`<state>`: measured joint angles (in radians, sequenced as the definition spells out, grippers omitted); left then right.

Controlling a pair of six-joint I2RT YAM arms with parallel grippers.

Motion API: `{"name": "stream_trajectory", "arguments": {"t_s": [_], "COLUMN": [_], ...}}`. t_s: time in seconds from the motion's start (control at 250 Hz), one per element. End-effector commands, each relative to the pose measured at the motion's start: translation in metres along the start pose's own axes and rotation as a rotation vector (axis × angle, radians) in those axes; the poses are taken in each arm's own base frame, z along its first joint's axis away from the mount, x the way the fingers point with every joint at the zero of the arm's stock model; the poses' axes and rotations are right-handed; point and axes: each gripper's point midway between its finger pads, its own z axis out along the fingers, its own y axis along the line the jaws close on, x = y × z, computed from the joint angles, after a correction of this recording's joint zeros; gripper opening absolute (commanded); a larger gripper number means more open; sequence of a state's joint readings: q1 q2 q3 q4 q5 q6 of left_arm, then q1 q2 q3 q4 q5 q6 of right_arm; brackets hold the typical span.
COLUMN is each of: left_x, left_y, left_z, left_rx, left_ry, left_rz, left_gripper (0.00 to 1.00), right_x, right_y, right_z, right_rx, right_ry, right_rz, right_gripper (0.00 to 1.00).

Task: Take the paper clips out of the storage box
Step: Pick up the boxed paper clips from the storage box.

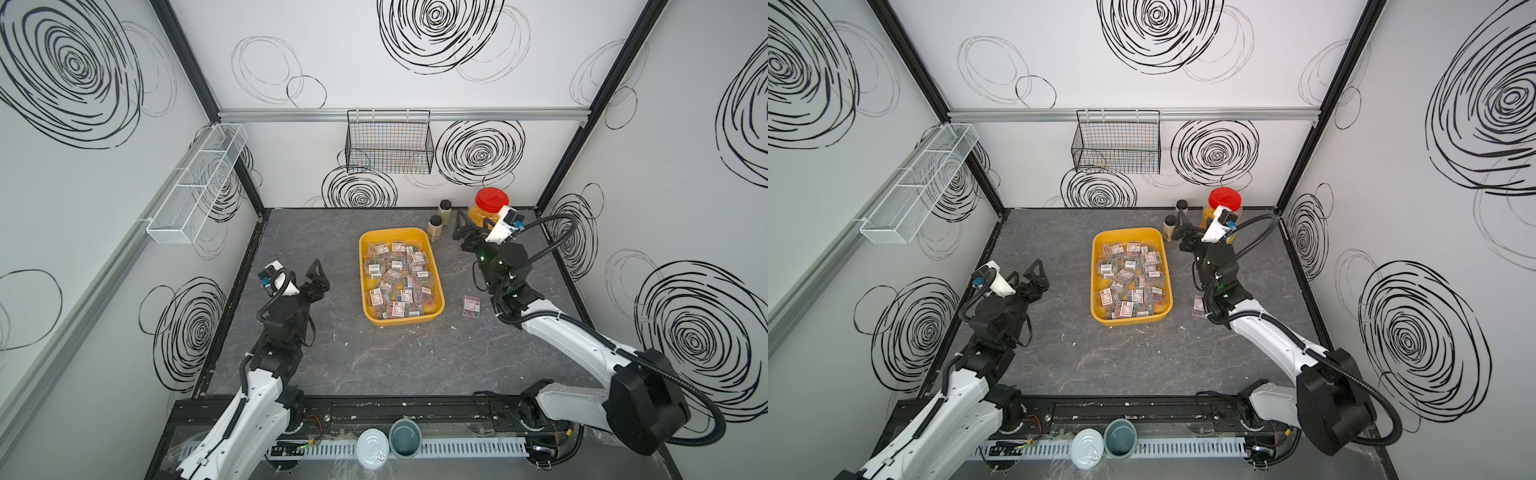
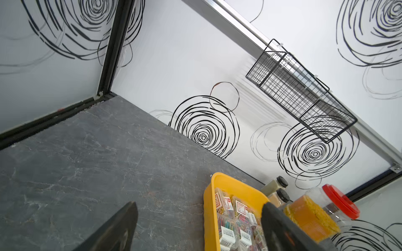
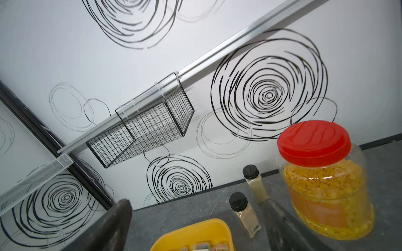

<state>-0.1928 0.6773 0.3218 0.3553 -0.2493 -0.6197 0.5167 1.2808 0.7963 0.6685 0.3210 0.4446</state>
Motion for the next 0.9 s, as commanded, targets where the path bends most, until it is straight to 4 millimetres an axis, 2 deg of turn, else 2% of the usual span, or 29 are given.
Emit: {"name": "stream_trajectory", "arguments": {"t_s": [0.0, 0.112, 0.24, 0.416, 0.491, 0.651, 0.795, 0.899], "left_x": [0.020, 0.030, 0.046, 0.076, 0.088, 0.111, 0.128, 0.137], "left_y": [-0.017, -0.037, -0.069, -0.109, -0.120, -0.124, -0.114, -0.108], "left_z": [-0.001, -0.005, -0.007, 0.013, 0.024, 0.045, 0.063, 0.071], "left_rx": [0.095, 0.051, 0.017, -0.016, -0.061, -0.142, -0.196, -0.212], "left_ry": [0.109, 0.149, 0.187, 0.286, 0.328, 0.389, 0.439, 0.462], "left_rz": [-0.087, 0.013, 0.144, 0.258, 0.319, 0.394, 0.402, 0.412], "left_gripper": [0.85, 0.82, 0.80, 0.70, 0.64, 0.62, 0.62, 0.64], "right_x": [0.001, 0.001, -0.011, -0.013, -0.011, -0.013, -0.024, -0.030], "right_y": [0.015, 0.015, 0.006, 0.000, -0.003, -0.004, -0.012, -0.010], "right_z": [0.011, 0.014, 0.017, 0.022, 0.023, 0.020, 0.014, 0.009], "right_rx": [-0.042, -0.043, 0.027, 0.025, 0.035, 0.028, 0.031, 0.014], "right_ry": [0.034, 0.031, 0.042, 0.069, 0.076, 0.081, 0.092, 0.138], "right_rz": [0.000, -0.001, -0.003, 0.047, 0.066, 0.079, 0.082, 0.116], "right_gripper": [0.94, 0.97, 1.00, 1.00, 1.00, 0.99, 1.00, 1.00]}}
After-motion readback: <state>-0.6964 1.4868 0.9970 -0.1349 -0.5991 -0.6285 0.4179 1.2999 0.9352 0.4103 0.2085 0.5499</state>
